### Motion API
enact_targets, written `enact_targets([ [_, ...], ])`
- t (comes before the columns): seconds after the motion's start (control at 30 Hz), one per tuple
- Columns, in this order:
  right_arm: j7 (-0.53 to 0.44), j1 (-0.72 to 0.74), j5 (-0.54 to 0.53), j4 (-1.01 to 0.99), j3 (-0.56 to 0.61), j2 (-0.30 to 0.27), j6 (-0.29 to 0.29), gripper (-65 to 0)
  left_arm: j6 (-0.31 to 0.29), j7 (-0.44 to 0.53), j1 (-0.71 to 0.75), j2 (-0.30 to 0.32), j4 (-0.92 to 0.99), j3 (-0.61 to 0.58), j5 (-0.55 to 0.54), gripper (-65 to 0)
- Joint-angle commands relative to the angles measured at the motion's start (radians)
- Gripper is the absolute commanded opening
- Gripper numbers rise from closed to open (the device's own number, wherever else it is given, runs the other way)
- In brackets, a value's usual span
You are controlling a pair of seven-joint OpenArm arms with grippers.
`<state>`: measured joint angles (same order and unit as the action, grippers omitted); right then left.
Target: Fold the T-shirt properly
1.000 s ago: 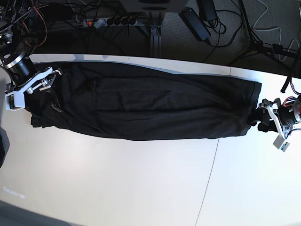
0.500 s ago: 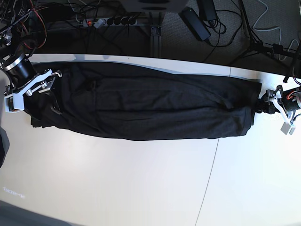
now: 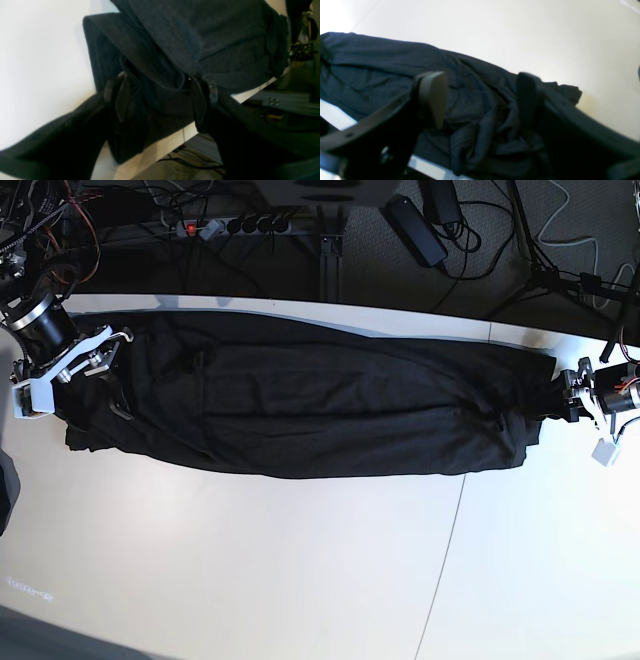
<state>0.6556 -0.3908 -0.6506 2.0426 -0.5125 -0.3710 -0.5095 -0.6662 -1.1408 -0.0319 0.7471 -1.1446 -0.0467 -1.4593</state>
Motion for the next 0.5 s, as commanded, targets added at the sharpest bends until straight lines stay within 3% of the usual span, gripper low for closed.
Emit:
enact_targets([
  [0.0,-0.023,0.002,-0.013,0.016,-0.010,-0.014,-0.045,-22.2,-0.032,0.007,-0.027,0.017,0.010,0.008,-0.024,-24.2],
  [0.23,-0.018,0.000,-0.015,0.016,-0.010,-0.014,-0.045,-22.2,-0.032,-0.024,-0.130,0.004,0.193,0.009,-0.024,-24.2],
  [0.47,-0.006,0.000,-0.015,0.016,-0.010,-0.014,-0.045,-22.2,-0.032,-0.031,-0.178,0.006,0.183,0.009,-0.024,-24.2],
])
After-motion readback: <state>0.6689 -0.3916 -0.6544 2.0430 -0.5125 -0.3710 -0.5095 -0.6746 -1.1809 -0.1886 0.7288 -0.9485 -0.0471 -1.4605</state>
